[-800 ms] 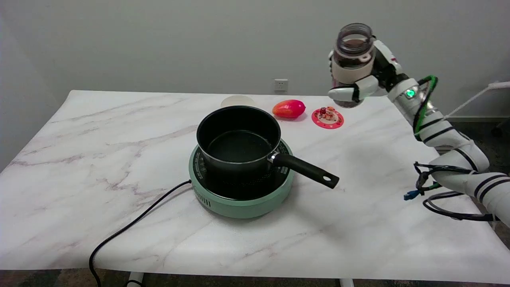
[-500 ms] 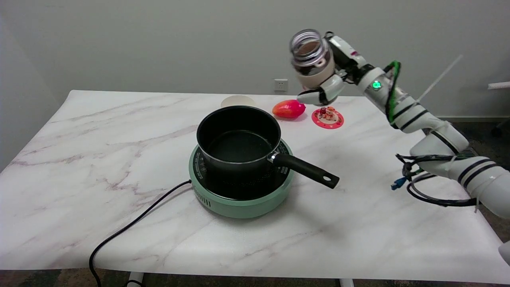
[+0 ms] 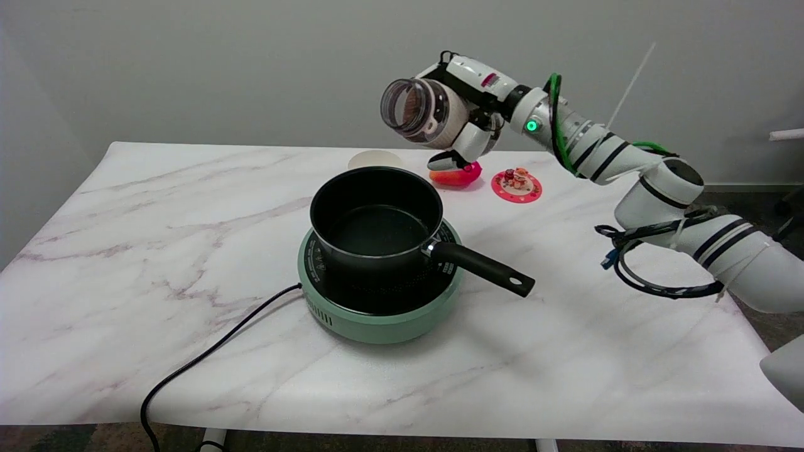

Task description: Pour the contents of the bottle into the soup pot.

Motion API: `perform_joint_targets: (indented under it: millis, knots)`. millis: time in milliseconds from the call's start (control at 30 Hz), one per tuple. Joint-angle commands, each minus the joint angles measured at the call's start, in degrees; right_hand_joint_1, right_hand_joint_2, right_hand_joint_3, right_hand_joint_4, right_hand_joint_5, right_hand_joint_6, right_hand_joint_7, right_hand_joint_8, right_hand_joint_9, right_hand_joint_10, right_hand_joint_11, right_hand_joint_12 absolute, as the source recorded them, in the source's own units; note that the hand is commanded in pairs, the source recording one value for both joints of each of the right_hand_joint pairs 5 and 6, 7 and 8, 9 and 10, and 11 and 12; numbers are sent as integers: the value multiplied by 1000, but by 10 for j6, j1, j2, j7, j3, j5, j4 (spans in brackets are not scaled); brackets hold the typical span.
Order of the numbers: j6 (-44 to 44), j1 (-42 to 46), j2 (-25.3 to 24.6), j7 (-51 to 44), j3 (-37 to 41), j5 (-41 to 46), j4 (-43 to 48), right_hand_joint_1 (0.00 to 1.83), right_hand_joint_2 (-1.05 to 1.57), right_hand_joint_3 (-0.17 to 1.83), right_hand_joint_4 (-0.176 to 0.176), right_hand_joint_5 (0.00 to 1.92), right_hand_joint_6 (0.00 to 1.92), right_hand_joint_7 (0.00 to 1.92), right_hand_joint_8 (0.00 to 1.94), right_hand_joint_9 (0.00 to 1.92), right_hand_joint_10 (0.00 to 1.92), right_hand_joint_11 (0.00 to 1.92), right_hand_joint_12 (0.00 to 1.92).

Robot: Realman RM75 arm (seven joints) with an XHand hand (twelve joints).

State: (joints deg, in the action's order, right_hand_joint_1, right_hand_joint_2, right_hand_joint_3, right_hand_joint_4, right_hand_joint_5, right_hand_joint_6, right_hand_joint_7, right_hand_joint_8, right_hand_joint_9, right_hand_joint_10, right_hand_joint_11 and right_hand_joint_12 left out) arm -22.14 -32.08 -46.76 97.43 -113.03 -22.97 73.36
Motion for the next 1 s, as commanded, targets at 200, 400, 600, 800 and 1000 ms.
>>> perform_joint_targets:
  millis: [200,400,600,800,1000]
  knots:
    - [62,-55,1,28,-80,-322,137,1580,1083,876,0,1920,1920,1920,1920,1366,1366,1234,1234]
    - [81,-9,-2,-40,-8,-301,77,1564,1101,876,0,1920,1920,1920,1920,1371,1371,1236,1236]
    - [98,15,5,-59,6,-330,94,1551,1130,842,0,1920,1920,1920,1920,1384,1384,1248,1248]
    - [105,40,14,-86,24,-376,136,1552,1125,853,0,1920,1920,1920,1920,1388,1388,1252,1252]
    - [111,67,25,-127,32,-383,183,1520,1186,805,0,1920,1920,1920,1920,1408,1408,1259,1259]
